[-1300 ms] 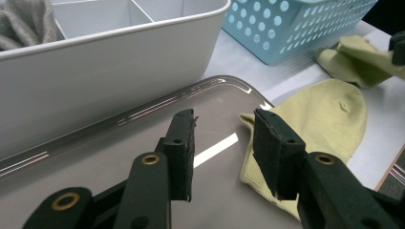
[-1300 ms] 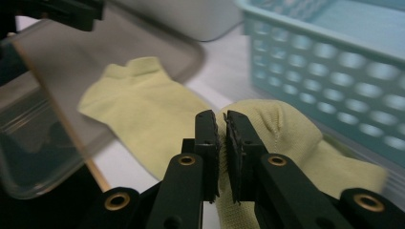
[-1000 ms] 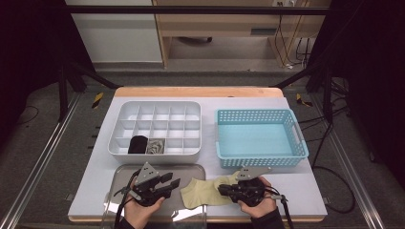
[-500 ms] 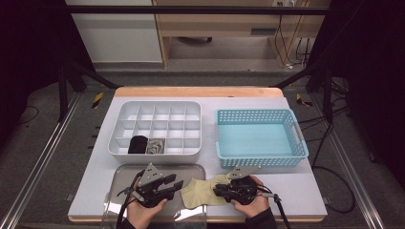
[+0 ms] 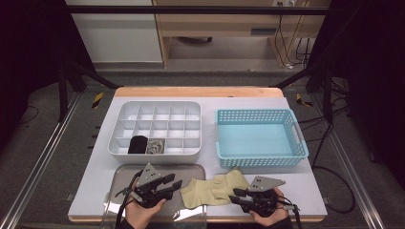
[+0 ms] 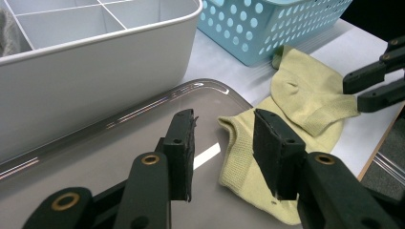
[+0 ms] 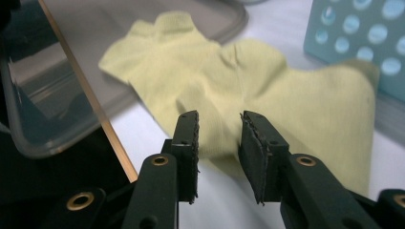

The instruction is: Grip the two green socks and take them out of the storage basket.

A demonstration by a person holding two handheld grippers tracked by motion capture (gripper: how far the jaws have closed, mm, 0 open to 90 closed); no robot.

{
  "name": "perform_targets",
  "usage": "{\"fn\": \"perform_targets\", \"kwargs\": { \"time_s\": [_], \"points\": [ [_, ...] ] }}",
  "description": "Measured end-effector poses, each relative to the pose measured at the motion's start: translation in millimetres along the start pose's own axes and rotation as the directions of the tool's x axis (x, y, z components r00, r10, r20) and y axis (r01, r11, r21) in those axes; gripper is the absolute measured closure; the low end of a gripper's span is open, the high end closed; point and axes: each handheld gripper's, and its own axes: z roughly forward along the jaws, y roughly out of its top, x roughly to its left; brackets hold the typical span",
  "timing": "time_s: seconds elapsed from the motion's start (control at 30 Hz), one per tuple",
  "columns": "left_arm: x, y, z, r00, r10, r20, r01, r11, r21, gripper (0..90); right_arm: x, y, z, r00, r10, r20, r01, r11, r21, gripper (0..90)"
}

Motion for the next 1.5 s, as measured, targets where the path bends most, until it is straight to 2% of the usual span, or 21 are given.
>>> {"fn": "perform_targets", "kwargs": {
  "time_s": [0.2, 0.23, 0.3, 0.4, 0.6, 0.73, 0.83, 0.93, 1.07, 1.27, 1.37, 1.5],
  "points": [
    [-0.8, 0.2, 0.1, 1.0000, 0.002, 0.001, -0.002, 1.0000, 0.000, 58.2, 1.2, -2.1, 5.5, 0.9994, -0.033, -0.006, 0.033, 0.999, 0.013, 62.4],
    [-0.8, 0.1, 0.1, 1.0000, 0.003, 0.001, -0.003, 1.0000, 0.001, 58.2, 1.1, -2.2, 6.3, 0.9993, -0.037, -0.004, 0.037, 0.999, 0.018, 62.9],
    [-1.3, 0.0, 0.2, 1.0000, 0.005, 0.001, -0.005, 1.0000, 0.001, 58.1, -0.9, -3.6, 7.5, 0.9991, -0.041, 0.005, 0.041, 0.999, 0.020, 70.0],
    [-2.5, 0.6, 0.4, 1.0000, 0.008, 0.003, -0.008, 1.0000, -0.001, 58.1, -3.4, -3.4, 6.0, 0.9996, -0.028, -0.007, 0.028, 1.000, 0.009, 82.0],
    [-6.5, 3.0, 2.2, 0.9997, 0.022, 0.014, -0.022, 0.9997, 0.003, 56.9, -6.1, 4.6, -3.1, 0.9999, 0.011, -0.003, -0.011, 0.999, -0.045, 84.1],
    [-14.9, 8.4, 5.8, 0.9982, 0.057, 0.016, -0.057, 0.9983, 0.002, 53.7, -8.4, 19.6, -4.3, 0.9989, 0.042, -0.022, -0.044, 0.997, -0.070, 84.0],
    [-23.6, 12.9, 14.8, 0.9949, 0.097, 0.027, -0.097, 0.9950, 0.021, 50.5, -13.0, 31.5, -0.4, 0.9948, 0.092, -0.043, -0.096, 0.992, -0.080, 84.1],
    [-31.9, 17.2, 27.7, 0.9897, 0.139, 0.037, -0.141, 0.9887, 0.052, 48.7, -16.7, 37.8, 3.0, 0.9911, 0.126, -0.043, -0.129, 0.988, -0.083, 84.2],
    [-40.4, 22.3, 45.2, 0.9838, 0.172, 0.049, -0.175, 0.9831, 0.054, 44.9, -19.9, 42.9, 7.2, 0.9861, 0.161, -0.042, -0.164, 0.982, -0.091, 84.2],
    [-50.0, 24.0, 65.9, 0.9759, 0.212, 0.052, -0.215, 0.9752, 0.054, 44.1, -21.5, 50.3, 7.7, 0.9817, 0.186, -0.040, -0.190, 0.974, -0.125, 85.0],
    [-54.5, 23.5, 73.1, 0.9715, 0.231, 0.053, -0.234, 0.9706, 0.057, 44.1, -19.8, 54.7, 8.2, 0.9821, 0.182, -0.048, -0.187, 0.973, -0.136, 85.3],
    [-59.1, 21.3, 83.1, 0.9685, 0.242, 0.059, -0.245, 0.9670, 0.068, 44.5, -15.9, 59.1, 12.0, 0.9819, 0.182, -0.052, -0.188, 0.973, -0.133, 85.6]
  ]
}}
